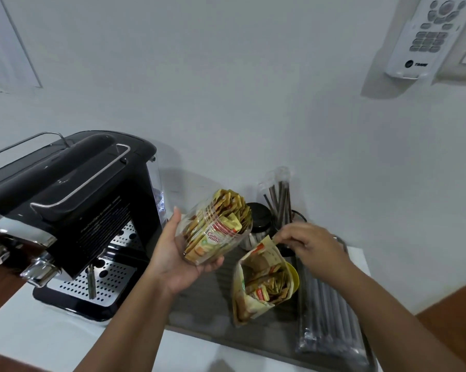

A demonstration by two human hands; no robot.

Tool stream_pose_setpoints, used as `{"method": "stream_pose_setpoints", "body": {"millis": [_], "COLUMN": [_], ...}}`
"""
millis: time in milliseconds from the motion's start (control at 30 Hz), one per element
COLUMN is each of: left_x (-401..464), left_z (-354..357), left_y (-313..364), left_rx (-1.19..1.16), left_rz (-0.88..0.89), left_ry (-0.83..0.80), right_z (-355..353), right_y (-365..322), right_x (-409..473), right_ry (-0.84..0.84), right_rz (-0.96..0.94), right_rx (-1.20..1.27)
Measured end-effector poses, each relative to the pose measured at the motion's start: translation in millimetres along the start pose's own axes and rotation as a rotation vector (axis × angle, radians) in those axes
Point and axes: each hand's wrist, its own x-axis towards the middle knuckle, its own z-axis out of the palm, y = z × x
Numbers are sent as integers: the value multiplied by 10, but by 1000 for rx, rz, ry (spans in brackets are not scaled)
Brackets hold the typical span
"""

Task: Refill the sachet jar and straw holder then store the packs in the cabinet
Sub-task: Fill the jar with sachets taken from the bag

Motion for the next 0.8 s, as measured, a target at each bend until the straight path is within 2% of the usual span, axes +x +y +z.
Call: {"method": "stream_pose_setpoints", "body": {"millis": [100,167,267,367,400,567,800], "left_x": [4,-6,-16,-21,-23,-28,-79], "left_z": [-17,-17,-32,-64,-73,-79,-67], "left_y": [-38,-58,-72,-77,-77,-79,-46], "left_rx": [-18,-29,-29,-39,-45,-50,-13], "left_rz": [14,11,12,21,25,24,12], "left_ry": [9,11,21,22,25,26,14], "right_z": [305,395,350,235,220,498,819], "right_y": [19,25,153,417,483,687,708], "right_x": [-45,-80,-110,-136,-154,-289,-378], "right_ry": [-208,-261,-183,-62,-96,-523,-423], "right_rz": [4,26,148,244,277,304,286], "right_rx": [-111,-69,5,-77,-113,-428,-514]}}
